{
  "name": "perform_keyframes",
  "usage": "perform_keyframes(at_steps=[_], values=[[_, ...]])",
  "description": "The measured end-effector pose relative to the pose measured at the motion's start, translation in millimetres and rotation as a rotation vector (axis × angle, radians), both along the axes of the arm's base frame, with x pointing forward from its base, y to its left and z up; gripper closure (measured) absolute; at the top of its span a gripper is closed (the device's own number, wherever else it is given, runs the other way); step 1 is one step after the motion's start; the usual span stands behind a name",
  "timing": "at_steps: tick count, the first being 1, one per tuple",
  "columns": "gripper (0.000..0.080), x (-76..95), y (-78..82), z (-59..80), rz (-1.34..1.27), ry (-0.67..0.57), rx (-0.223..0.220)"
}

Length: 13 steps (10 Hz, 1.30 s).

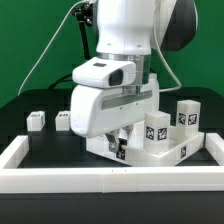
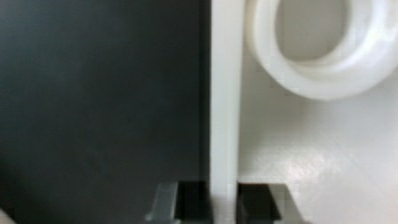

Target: Assemble square table

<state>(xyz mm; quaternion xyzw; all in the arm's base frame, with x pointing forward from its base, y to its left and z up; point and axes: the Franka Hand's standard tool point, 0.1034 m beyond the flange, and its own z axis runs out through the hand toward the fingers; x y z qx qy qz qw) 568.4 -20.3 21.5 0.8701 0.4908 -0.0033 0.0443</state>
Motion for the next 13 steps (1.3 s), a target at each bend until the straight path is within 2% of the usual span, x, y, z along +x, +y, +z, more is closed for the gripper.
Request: perform_keyframes(at_steps=[6, 8, 10, 13], values=[[0.0742, 2.0, -7.3, -0.2, 0.361, 0.032, -0.042], [0.0742, 12.4, 9.7, 2.2, 0.637, 0.055, -0.083], [0.0742, 23.6, 25.0, 2.4, 0.806, 0.070, -0.122], [0.0742, 22.5, 18.8, 1.5, 0.843, 0.078, -0.124]])
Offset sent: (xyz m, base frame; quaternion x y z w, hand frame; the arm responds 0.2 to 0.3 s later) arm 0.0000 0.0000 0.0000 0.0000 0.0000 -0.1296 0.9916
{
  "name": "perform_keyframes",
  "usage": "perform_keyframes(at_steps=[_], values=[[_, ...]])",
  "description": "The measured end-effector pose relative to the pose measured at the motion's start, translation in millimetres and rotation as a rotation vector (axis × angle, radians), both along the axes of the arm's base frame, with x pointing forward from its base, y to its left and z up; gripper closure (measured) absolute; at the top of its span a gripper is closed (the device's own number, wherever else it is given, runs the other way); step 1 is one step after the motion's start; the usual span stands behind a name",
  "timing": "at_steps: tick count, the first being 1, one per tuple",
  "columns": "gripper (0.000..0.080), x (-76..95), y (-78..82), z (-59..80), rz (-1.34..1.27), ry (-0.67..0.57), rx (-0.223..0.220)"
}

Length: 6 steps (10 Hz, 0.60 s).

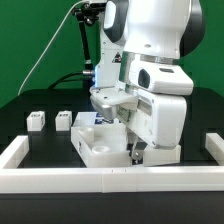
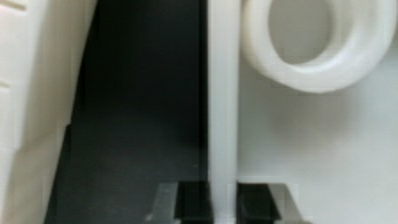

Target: Assemble square table

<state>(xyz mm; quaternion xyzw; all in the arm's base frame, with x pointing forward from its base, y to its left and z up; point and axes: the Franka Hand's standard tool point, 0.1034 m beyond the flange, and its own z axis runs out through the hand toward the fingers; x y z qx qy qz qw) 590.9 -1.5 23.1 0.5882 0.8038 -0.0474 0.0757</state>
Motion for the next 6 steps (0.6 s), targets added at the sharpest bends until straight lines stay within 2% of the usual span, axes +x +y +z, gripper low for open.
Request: perform_keyframes(at_steps=[3, 6], values=[[0.0742, -0.3, 0.8, -0.5, 0.016, 0.003, -0.004], [0.0742, -1.7, 31.2, -2.5, 0.175, 0.016, -0.042]])
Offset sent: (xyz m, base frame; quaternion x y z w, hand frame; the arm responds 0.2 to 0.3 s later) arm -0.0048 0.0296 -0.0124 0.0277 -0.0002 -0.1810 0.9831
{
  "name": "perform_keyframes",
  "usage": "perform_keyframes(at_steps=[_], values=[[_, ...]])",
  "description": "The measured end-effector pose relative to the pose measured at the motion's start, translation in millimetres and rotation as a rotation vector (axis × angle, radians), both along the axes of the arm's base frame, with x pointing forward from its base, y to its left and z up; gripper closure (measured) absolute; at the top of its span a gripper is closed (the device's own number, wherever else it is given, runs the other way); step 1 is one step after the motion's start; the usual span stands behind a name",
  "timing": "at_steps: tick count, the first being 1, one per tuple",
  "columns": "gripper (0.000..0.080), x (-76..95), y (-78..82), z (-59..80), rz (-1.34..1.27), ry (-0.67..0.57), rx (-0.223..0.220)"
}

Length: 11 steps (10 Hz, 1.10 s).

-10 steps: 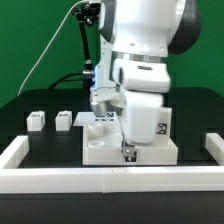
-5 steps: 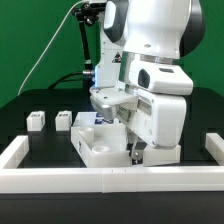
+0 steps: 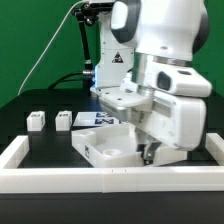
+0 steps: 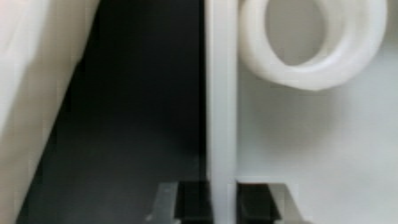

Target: Assemble square table

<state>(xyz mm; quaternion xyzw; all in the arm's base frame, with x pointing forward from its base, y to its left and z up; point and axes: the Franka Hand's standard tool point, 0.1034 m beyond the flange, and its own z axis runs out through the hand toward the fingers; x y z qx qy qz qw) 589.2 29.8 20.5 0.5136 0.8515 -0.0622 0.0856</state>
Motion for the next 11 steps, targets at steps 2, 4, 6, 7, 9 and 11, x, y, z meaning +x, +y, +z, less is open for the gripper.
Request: perform_keyframes(at_steps=[2, 4, 6, 7, 9, 11], values=[[0.0742, 0.1, -3.0, 0.0, 0.005, 0.002, -0.001], [0.0742, 0.2, -4.9, 0.0, 0.078, 0.015, -0.013], [0.0742, 0.3, -7.7, 0.0, 0.200, 0.036, -0.035], [0.0742, -1.1, -3.4, -0.7, 0.301, 0.057, -0.057], [0.0742, -3.6, 7.0, -0.6, 0.471, 0.086, -0.087], [0.0742, -6.9, 3.2, -1.0, 0.575, 0.121, -0.102]])
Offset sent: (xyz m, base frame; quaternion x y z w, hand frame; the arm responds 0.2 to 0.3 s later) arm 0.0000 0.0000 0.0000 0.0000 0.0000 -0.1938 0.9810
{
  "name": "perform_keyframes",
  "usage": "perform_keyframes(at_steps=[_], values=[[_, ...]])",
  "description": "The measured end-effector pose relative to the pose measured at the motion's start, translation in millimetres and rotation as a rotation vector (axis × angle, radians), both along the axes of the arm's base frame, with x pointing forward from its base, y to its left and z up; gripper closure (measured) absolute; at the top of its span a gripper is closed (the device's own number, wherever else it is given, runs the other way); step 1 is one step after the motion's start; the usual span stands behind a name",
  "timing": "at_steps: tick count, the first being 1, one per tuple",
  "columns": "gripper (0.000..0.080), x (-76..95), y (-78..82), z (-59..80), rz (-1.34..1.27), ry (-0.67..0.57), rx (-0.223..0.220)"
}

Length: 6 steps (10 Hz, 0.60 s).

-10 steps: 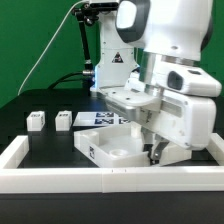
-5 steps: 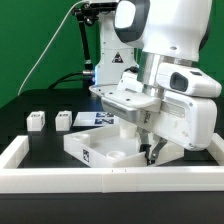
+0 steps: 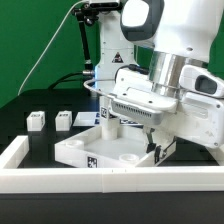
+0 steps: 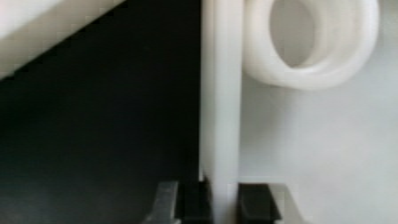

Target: Assemble square table

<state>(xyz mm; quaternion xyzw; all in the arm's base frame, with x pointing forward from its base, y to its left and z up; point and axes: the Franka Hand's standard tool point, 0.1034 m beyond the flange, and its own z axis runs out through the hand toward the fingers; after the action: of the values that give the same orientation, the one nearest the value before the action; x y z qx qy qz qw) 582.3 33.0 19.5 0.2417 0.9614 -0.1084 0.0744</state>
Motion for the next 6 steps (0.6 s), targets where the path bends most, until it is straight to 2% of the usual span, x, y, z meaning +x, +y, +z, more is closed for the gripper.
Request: perform_keyframes(at_steps=[3, 5, 6], values=[[0.0742, -2.1, -2.7, 0.2, 0.081, 0.026, -0.014], [0.0742, -4.7, 5.2, 0.3, 0.167, 0.040, -0.036], [0.0742, -6.0, 11.6, 0.2, 0.221, 0.047, -0.061]])
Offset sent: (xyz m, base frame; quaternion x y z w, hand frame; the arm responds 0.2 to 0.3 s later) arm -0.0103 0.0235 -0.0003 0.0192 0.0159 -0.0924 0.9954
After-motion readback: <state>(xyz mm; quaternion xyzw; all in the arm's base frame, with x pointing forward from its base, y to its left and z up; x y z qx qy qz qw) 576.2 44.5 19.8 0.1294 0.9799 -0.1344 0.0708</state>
